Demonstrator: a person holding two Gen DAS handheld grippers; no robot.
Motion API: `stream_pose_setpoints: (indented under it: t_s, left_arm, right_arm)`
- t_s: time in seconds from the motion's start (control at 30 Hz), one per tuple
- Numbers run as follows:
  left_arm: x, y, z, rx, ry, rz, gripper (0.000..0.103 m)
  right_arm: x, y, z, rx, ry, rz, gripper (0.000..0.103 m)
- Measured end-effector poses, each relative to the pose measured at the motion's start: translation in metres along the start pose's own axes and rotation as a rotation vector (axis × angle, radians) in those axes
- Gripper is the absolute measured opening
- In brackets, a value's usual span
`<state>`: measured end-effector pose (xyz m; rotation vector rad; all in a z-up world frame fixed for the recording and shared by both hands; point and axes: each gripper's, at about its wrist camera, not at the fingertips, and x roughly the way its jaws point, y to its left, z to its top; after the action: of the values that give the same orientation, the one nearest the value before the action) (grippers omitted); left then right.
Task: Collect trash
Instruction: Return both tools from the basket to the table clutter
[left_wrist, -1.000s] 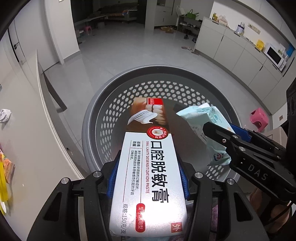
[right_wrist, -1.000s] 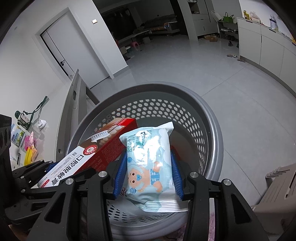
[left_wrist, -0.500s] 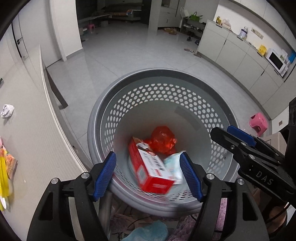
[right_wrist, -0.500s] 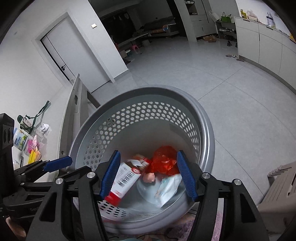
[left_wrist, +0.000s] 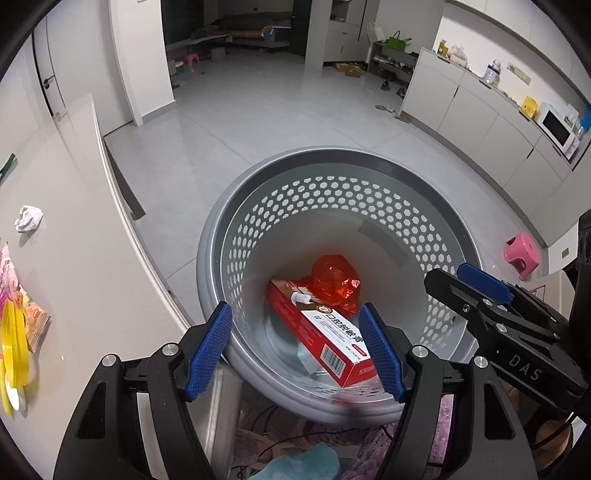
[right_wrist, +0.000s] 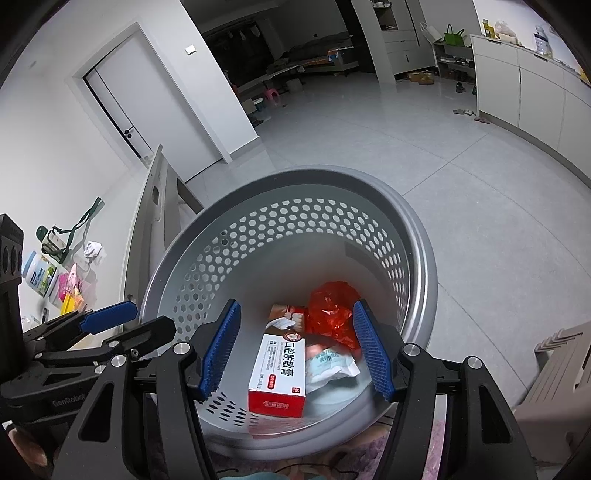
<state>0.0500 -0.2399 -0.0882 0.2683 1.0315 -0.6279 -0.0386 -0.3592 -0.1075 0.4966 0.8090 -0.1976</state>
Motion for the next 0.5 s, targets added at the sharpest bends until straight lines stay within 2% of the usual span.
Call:
stream_pose_setpoints:
  t_s: [0.27, 0.5]
  left_arm:
    - [-0.011, 0.009, 0.000, -0.015, -0.032, 0.004, 0.070]
    - [-0.027, 0.021, -0.006, -0.041, -0.080, 0.036, 0.073]
  right_arm:
    - [-0.010, 0.009, 0.002, -0.015, -0.020, 0.002, 0.061]
    - [-0.021, 0.025, -0.003, -0.043, -0.036, 0.024, 0.061]
